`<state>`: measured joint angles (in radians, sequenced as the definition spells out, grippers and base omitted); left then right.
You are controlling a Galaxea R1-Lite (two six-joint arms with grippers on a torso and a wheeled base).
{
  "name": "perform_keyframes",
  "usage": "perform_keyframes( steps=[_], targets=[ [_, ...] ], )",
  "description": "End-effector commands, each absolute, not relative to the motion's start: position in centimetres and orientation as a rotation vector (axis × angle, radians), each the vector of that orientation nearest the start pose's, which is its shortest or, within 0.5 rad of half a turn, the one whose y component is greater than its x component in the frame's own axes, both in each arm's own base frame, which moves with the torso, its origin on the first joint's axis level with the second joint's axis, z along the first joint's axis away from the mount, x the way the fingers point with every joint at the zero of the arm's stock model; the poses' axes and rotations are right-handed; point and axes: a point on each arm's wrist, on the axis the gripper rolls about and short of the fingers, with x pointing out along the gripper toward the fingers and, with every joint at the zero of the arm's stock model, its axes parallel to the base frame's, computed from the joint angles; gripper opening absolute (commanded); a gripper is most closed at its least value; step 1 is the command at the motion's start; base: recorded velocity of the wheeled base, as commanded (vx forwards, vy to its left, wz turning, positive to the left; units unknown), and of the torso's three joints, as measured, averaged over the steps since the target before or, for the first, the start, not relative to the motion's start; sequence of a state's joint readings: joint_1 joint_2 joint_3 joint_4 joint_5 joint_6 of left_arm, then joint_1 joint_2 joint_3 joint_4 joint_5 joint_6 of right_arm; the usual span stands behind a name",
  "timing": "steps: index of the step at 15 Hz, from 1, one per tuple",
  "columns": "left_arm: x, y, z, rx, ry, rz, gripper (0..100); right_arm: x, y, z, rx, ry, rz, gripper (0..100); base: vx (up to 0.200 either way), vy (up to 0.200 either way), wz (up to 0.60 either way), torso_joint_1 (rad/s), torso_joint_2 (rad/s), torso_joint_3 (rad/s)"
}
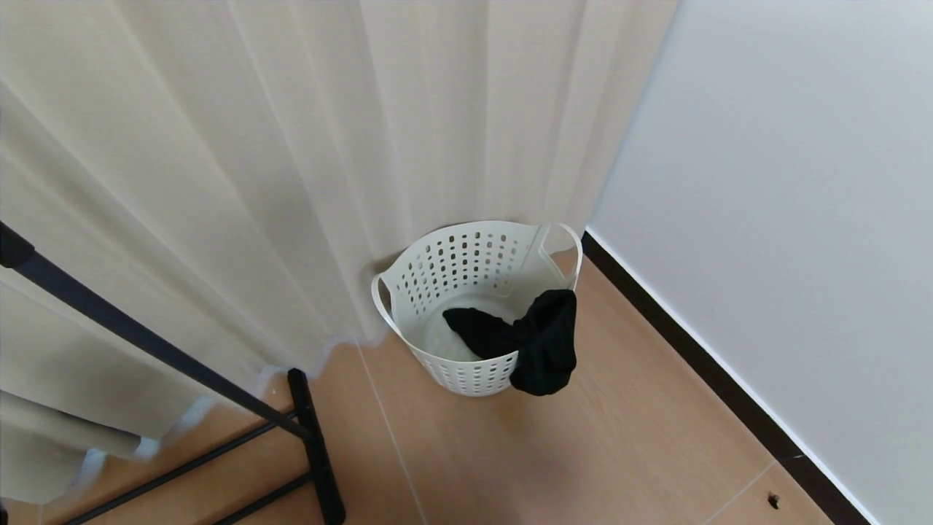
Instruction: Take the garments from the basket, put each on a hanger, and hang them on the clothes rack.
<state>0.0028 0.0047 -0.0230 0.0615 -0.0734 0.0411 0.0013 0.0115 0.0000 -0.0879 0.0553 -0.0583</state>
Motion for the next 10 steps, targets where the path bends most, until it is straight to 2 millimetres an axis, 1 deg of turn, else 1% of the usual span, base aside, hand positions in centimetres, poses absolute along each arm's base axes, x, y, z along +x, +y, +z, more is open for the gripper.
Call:
perform_keyframes(
  steps=[1,10],
  targets=[
    [-2.42,-0.17,7.57,0.04,0.043,-0.071,100,-2.23,0.12,8.48,-0.06,-0.08,0.054,100,0.0,0.0,0.0,0.007,0.0,-0.203],
    [-2.42,-0.17,7.57,0.035,0.043,-0.071,100,-2.23,0.12,8.48,-0.063,-0.08,0.054,100,0.0,0.0,0.0,0.002,0.0,-0.199]
  ],
)
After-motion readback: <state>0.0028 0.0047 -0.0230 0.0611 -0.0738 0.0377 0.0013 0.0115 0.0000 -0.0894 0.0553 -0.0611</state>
